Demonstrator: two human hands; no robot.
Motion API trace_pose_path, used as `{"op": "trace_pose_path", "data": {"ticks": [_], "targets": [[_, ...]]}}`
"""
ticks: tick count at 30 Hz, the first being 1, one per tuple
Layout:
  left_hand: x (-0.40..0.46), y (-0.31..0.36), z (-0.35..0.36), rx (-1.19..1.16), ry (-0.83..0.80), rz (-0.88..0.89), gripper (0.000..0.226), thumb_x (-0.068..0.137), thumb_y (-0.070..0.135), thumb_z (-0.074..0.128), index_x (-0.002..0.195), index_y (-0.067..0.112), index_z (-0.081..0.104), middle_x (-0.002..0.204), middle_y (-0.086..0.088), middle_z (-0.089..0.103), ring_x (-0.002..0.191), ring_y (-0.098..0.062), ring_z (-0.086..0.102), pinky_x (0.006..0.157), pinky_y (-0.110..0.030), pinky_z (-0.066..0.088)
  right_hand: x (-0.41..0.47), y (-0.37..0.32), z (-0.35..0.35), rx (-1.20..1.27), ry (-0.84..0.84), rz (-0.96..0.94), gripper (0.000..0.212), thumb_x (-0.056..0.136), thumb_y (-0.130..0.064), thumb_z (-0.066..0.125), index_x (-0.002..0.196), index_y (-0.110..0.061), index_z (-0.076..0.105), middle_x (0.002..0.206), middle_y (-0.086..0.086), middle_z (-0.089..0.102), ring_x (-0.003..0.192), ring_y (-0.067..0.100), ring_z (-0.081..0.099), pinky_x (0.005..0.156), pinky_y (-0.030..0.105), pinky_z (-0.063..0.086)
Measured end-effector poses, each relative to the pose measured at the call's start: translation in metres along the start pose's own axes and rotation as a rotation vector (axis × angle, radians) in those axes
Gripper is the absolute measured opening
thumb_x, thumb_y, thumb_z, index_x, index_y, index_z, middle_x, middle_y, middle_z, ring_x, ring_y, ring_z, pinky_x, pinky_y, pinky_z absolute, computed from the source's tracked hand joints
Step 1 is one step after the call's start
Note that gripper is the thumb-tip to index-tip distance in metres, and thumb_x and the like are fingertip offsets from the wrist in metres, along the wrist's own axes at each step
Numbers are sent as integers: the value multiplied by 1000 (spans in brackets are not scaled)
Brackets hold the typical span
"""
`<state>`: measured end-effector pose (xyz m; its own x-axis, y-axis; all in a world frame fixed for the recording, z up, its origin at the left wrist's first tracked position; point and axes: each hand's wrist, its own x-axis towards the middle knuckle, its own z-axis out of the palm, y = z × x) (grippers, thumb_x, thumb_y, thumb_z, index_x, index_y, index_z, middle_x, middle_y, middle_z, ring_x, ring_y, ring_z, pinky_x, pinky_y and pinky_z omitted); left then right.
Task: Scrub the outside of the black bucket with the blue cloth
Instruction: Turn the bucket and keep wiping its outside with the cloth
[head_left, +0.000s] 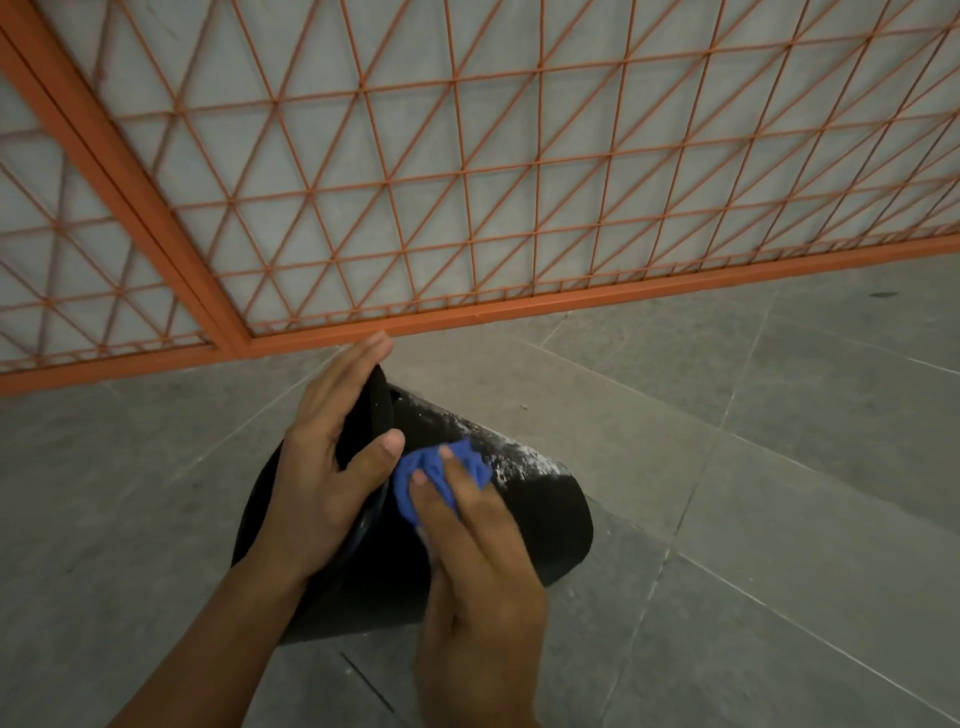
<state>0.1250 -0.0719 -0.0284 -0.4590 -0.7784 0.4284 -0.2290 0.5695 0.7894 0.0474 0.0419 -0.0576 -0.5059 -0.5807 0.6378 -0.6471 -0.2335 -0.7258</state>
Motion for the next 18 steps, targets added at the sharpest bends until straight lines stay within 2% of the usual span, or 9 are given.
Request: {"op": "trace_pose_path", "data": {"ticks": [3,7,9,11,13,16,18], "targets": [[-2,0,-2,4,-23,24,69,79,54,53,138,19,39,148,-4,41,142,-19,30,116,-51,23,0,0,-3,2,-62,-25,32,87,-13,54,118,-18,58,126,1,59,117,19,55,92,37,50],[-5,3,-3,14,-18,30,78,80,69,47,137,16,41,148,-6,41,141,-21,32,116,-49,24,25,21,-6,-45,-114,191,30,78,-1,60,105,-11,69,114,5,66,108,18,61,95,36,49],[-4,5,-1,20,-24,47,80,81,71,46,137,15,40,148,-6,41,142,-21,31,117,-48,24,22,21,-10,-80,-94,190,32,73,2,68,102,-11,70,111,5,67,104,17,63,96,23,45],[-5,4,-2,23,-39,62,80,81,71,45,138,15,39,149,-6,40,142,-20,31,117,-47,24,8,13,-12,-111,-96,110,29,71,-8,69,98,-15,71,108,3,68,101,13,63,91,17,45],[-6,2,-6,6,-46,52,80,81,71,45,139,16,37,150,-4,38,143,-19,30,117,-42,23,6,10,-10,-89,-128,36,27,76,-15,61,101,-18,69,110,2,68,103,11,61,89,22,49],[-8,2,-6,-11,-30,37,82,80,71,46,139,15,37,151,-3,37,143,-17,29,118,-36,22,19,28,-10,-80,-255,200,32,85,-3,58,115,-14,63,125,3,60,118,15,53,102,34,43],[-9,4,-3,-7,-34,47,85,81,71,45,140,11,37,151,-6,37,143,-20,28,118,-42,21,19,32,-16,-132,-243,269,36,82,0,61,116,-13,62,126,3,58,120,16,52,101,36,44]]}}
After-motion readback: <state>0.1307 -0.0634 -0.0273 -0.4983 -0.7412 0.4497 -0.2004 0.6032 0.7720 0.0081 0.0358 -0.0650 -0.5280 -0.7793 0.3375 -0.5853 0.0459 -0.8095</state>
